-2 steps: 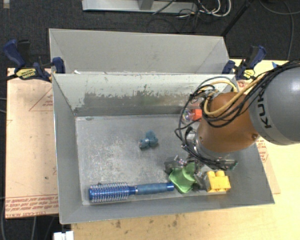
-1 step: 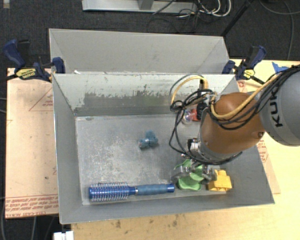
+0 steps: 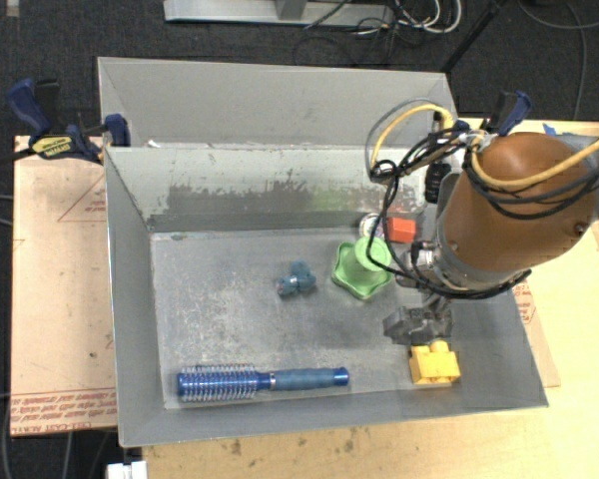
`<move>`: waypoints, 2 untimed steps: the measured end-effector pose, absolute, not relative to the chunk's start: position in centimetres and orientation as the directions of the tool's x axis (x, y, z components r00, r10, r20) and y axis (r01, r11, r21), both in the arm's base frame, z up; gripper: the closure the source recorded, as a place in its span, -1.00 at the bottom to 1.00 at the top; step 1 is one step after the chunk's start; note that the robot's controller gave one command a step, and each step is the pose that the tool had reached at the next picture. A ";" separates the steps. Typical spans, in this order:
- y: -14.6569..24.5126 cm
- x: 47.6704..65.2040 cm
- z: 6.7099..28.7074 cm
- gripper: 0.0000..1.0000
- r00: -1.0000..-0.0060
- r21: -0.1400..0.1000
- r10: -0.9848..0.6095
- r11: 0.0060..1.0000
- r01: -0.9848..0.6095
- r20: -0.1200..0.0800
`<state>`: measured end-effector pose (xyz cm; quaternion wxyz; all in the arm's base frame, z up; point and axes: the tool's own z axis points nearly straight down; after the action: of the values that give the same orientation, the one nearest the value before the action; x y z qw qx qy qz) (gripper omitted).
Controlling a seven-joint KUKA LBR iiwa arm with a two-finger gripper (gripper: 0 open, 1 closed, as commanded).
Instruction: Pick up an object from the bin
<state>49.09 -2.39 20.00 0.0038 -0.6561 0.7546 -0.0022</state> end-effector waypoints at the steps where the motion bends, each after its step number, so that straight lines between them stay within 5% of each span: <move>1: -7.1 49.8 15.8 1.00 -0.549 0.002 -0.836 0.549 -0.836 0.000; 2: -7.0 49.8 15.9 -1.00 -0.548 0.001 -0.836 0.548 -0.836 -0.002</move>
Offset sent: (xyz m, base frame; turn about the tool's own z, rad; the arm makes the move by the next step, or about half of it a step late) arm 0.0070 -0.0470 -0.0407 0.4390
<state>49.83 -7.02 15.88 0.0007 -0.4751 0.8799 0.0009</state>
